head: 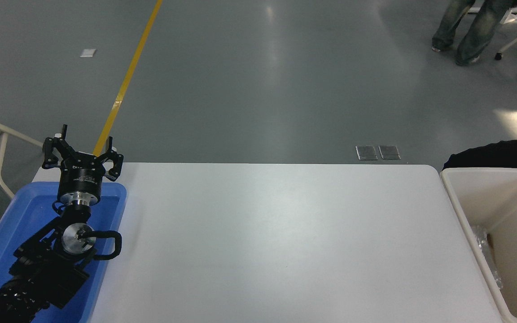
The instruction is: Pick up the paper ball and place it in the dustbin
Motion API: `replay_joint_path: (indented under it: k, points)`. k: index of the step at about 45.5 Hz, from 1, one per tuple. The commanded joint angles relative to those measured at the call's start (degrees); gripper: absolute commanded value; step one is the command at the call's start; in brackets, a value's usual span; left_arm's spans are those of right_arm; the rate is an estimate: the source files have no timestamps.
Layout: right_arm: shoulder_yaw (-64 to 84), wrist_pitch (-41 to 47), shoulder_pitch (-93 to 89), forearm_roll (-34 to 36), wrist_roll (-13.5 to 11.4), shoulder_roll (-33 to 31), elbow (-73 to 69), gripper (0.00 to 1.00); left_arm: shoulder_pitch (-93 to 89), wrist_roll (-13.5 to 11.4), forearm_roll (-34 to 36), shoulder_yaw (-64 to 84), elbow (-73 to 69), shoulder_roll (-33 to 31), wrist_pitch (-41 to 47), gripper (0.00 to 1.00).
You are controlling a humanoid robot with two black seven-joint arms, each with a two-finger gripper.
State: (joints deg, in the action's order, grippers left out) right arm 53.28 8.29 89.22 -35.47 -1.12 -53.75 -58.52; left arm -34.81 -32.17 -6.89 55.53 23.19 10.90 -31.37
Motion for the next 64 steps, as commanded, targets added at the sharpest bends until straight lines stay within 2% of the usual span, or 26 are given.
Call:
replay_joint_path:
  k: [1, 8, 14, 25, 63, 64]
  points:
    - [-25.06, -7.75, -32.07, 3.04, -0.03, 6.54, 17.37, 0.00, -0.09, 0.00, 0.03, 0.01, 0.01, 0.00, 0.00, 0.99]
    - [-26.12, -10.39, -39.37, 6.37, -0.03, 13.31, 26.52, 0.00, -0.09, 0.00, 0.03, 0.01, 0.01, 0.00, 0.00, 0.99]
    - [-26.12, -10.66, -43.42, 11.47, -0.11, 15.86, 30.56, 0.00, -0.09, 0.00, -0.05, 0.01, 0.01, 0.00, 0.00, 0.99]
    - [-26.21, -11.36, -48.61, 14.55, -0.11, 20.88, 36.11, 0.00, -0.09, 0.00, 0.03, 0.01, 0.01, 0.00, 0.00, 0.99]
    - [-26.47, -11.71, -49.58, 15.61, -0.11, 22.46, 35.93, 0.00, -0.09, 0.00, 0.03, 0.01, 0.01, 0.00, 0.00, 0.99]
    - [-26.56, -11.45, -49.58, 15.61, -0.11, 22.37, 35.93, 0.10, -0.09, 0.00, 0.03, 0.01, 0.01, 0.00, 0.00, 0.99]
